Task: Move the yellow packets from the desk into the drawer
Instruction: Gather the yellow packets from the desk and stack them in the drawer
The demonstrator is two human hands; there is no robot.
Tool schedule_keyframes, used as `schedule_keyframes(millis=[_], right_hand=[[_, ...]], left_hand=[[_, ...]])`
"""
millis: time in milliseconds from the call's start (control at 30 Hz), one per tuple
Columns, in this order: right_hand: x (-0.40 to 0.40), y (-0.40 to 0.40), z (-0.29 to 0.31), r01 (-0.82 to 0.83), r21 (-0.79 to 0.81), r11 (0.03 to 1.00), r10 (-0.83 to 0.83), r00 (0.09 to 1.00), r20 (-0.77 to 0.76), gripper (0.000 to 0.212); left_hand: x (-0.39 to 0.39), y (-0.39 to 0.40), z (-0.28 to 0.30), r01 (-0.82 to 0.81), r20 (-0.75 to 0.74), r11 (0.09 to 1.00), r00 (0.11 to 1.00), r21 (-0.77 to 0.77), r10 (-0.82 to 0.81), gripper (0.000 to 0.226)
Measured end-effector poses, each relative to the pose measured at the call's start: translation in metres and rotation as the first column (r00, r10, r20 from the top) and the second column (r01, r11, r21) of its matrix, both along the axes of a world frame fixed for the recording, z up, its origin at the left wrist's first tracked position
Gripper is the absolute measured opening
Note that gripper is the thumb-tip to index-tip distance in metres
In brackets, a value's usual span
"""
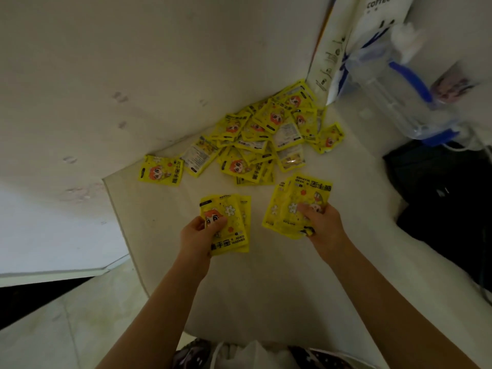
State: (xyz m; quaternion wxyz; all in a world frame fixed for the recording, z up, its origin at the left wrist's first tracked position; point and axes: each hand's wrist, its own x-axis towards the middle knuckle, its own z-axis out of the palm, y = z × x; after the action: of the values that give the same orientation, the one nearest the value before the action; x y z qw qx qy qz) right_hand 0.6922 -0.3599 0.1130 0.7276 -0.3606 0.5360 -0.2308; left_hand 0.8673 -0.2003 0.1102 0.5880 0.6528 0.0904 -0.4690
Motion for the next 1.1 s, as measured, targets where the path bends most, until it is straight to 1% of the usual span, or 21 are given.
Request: schedule_keyframes(millis=[67,200,333,467,567,767,967,1100], right_hand=[[-0.013,0.015,0.005,0.024,0.018,1.000,-0.024,1.000,-0.010,0.025],[-0.043,0.057,0.009,0.115,0.026,0.993,-0.114,0.993,-0.010,0.024],[-0.065,0.105,0.004,0.244,0.050,0.969,-0.244,0.970,-0.009,0.027],[-0.086,0.159,0.002,0.402,0.075,0.912,-0.403,0.915,-0.003,0.027],[-0.101,0.199,0.004,0.505,0.069,0.860,-0.507,0.862,0.008,0.021],[-0.138,0.263,0.008,0.667,0.056,0.743,-0.668,0.744,-0.014,0.019],[-0.178,0.326,0.009,0.779,0.072,0.623,-0.779,0.626,-0.037,0.018],[-0.211,0.377,0.005,0.858,0.093,0.506,-0.856,0.512,-0.065,0.019]], left_hand=[[-0.008,0.000,0.003,0.039,0.009,0.999,0.999,-0.011,-0.039,0.021],[-0.025,0.004,0.002,0.189,0.044,0.982,0.981,-0.013,-0.188,0.019],[-0.039,0.020,-0.003,0.355,0.066,0.935,0.933,-0.017,-0.353,0.019],[-0.050,0.038,-0.005,0.494,0.058,0.869,0.869,-0.022,-0.492,0.017],[-0.059,0.050,-0.001,0.597,0.036,0.802,0.802,-0.025,-0.596,0.014],[-0.094,0.067,0.005,0.775,0.044,0.632,0.632,-0.032,-0.773,0.014],[-0.147,0.082,0.001,0.873,0.063,0.488,0.487,-0.011,-0.871,0.014],[-0.197,0.103,0.002,0.925,0.078,0.380,0.379,-0.004,-0.922,0.010]])
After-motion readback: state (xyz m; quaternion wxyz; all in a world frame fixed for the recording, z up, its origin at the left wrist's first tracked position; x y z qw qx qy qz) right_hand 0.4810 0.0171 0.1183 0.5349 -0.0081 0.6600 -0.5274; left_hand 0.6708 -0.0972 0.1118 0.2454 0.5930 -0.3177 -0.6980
